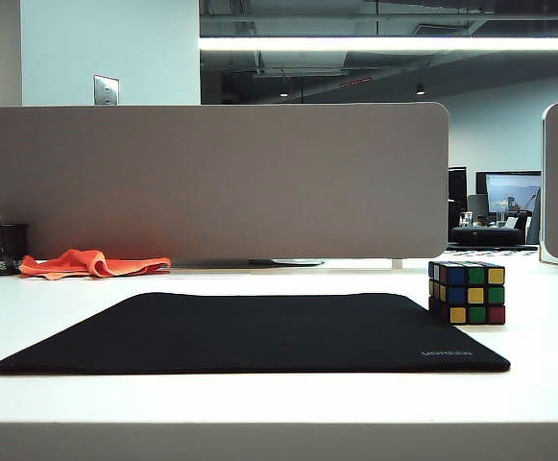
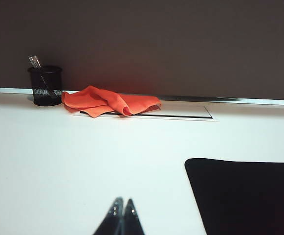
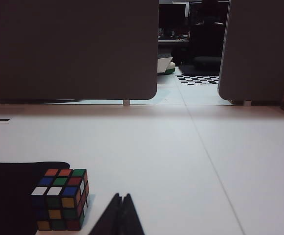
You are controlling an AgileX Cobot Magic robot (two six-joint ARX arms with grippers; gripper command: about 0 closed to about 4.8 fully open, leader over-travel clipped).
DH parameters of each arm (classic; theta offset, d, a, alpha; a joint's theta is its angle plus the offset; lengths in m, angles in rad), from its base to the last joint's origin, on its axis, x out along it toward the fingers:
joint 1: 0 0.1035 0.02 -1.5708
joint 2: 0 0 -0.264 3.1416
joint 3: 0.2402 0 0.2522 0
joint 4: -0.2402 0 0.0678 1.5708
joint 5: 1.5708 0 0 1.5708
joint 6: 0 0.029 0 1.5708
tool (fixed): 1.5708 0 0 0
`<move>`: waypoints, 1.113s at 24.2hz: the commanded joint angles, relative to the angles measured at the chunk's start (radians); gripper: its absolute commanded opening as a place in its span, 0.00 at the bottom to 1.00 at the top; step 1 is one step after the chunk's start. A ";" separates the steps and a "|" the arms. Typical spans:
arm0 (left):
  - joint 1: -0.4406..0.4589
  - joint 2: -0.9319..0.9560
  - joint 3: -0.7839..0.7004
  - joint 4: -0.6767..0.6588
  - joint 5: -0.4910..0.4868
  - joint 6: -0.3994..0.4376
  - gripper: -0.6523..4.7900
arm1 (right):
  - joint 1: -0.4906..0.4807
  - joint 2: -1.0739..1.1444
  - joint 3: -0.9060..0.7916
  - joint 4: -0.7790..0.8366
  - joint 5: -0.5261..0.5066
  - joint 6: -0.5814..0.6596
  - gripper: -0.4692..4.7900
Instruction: Pick up the cube on the right side of the mouse pad, then place it in the center of the mouse pad.
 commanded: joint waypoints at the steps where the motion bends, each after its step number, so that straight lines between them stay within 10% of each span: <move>1: 0.001 0.000 0.004 0.013 -0.002 0.002 0.11 | 0.001 -0.002 -0.006 0.014 0.003 -0.003 0.08; 13: 0.000 0.000 0.050 0.045 0.113 -0.016 0.12 | 0.002 -0.002 -0.005 0.063 0.005 0.010 0.08; 20: 0.001 0.065 0.287 -0.294 0.136 -0.021 0.11 | 0.001 0.002 0.077 -0.053 0.138 0.095 0.08; 27: -0.013 0.341 0.485 -0.298 0.241 0.029 0.11 | 0.018 0.091 0.292 -0.153 0.135 0.110 0.08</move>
